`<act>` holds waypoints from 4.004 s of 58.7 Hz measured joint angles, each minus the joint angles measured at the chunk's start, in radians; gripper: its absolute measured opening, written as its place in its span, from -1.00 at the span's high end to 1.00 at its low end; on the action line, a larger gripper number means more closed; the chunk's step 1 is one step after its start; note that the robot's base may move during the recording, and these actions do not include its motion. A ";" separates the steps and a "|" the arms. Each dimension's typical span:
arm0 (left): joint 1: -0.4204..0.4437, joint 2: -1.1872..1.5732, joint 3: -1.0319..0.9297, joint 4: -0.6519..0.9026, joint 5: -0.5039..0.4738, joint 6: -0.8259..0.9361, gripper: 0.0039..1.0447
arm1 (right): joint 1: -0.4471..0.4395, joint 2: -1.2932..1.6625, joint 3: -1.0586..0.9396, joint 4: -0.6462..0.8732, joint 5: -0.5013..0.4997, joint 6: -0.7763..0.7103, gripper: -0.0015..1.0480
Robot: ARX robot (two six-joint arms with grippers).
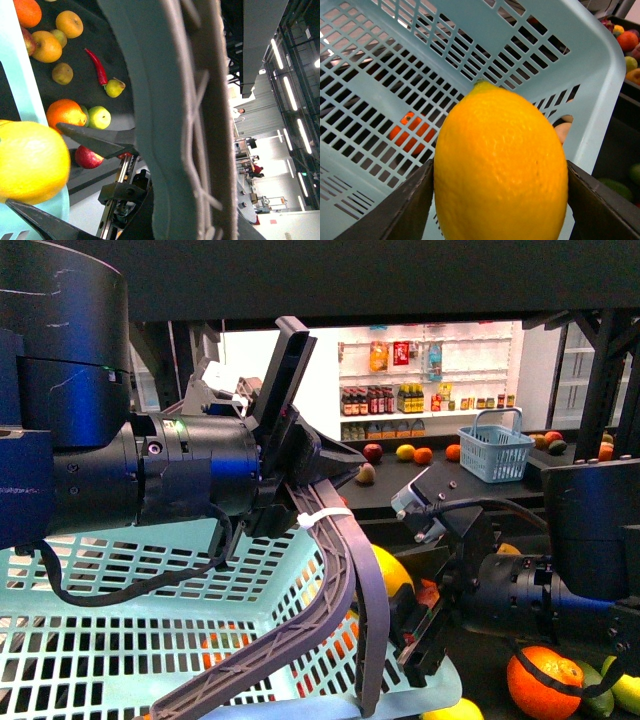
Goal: Pick lemon from shelf
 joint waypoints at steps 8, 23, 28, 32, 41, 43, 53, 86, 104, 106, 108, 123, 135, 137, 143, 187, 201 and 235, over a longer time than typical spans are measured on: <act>0.000 0.000 0.000 0.000 0.003 0.000 0.88 | -0.025 0.000 0.029 0.073 0.032 0.100 -0.87; 0.000 0.001 0.000 -0.002 -0.002 0.002 0.88 | -0.170 -0.002 0.155 0.050 0.070 0.261 -0.86; 0.000 0.001 0.000 -0.002 0.000 0.000 0.88 | -0.230 0.024 0.197 0.015 0.068 0.240 -0.86; 0.000 0.001 0.000 -0.002 0.000 0.000 0.88 | -0.270 0.064 0.222 -0.019 0.058 0.206 -0.86; 0.000 0.001 0.000 -0.002 0.001 -0.002 0.88 | -0.351 0.286 0.280 -0.174 0.048 -0.019 -0.86; 0.000 0.001 0.000 -0.002 0.001 -0.002 0.88 | -0.354 0.317 0.288 -0.185 0.050 -0.057 -0.86; 0.000 0.001 0.000 -0.002 0.000 -0.002 0.88 | -0.350 0.440 0.351 -0.222 0.042 -0.187 -0.86; 0.000 0.001 0.000 -0.002 0.000 -0.002 0.88 | -0.243 0.716 0.713 -0.417 0.073 -0.319 -0.86; 0.000 0.001 0.000 -0.002 0.001 -0.002 0.88 | -0.224 0.826 0.889 -0.534 0.118 -0.346 -0.86; 0.000 0.001 0.000 -0.002 0.001 -0.002 0.88 | -0.223 0.835 0.904 -0.544 0.119 -0.347 -0.86; 0.000 0.001 0.000 -0.002 0.001 -0.002 0.88 | -0.223 0.842 0.915 -0.554 0.117 -0.346 -0.86; 0.000 0.001 0.000 -0.002 0.000 -0.002 0.88 | -0.210 0.871 0.965 -0.689 0.112 -0.377 -0.86; 0.000 0.001 0.000 -0.002 0.001 -0.003 0.88 | -0.214 0.879 0.963 -0.767 0.111 -0.416 -0.86; 0.000 0.001 0.000 -0.002 0.001 -0.003 0.88 | -0.216 0.879 0.963 -0.765 0.111 -0.422 -0.86; 0.000 0.001 0.000 -0.002 0.001 -0.002 0.88 | -0.217 0.879 0.963 -0.758 0.122 -0.422 -0.86; 0.000 0.001 0.000 -0.002 0.001 -0.003 0.88 | -0.257 0.183 0.413 -0.202 0.101 0.027 0.03; 0.000 0.001 0.000 -0.002 0.001 -0.003 0.88 | -0.158 -0.048 0.201 -0.166 0.039 0.236 0.03; 0.000 0.001 0.000 -0.002 0.001 -0.003 0.88 | 0.031 -0.068 0.027 -0.150 0.071 0.397 0.04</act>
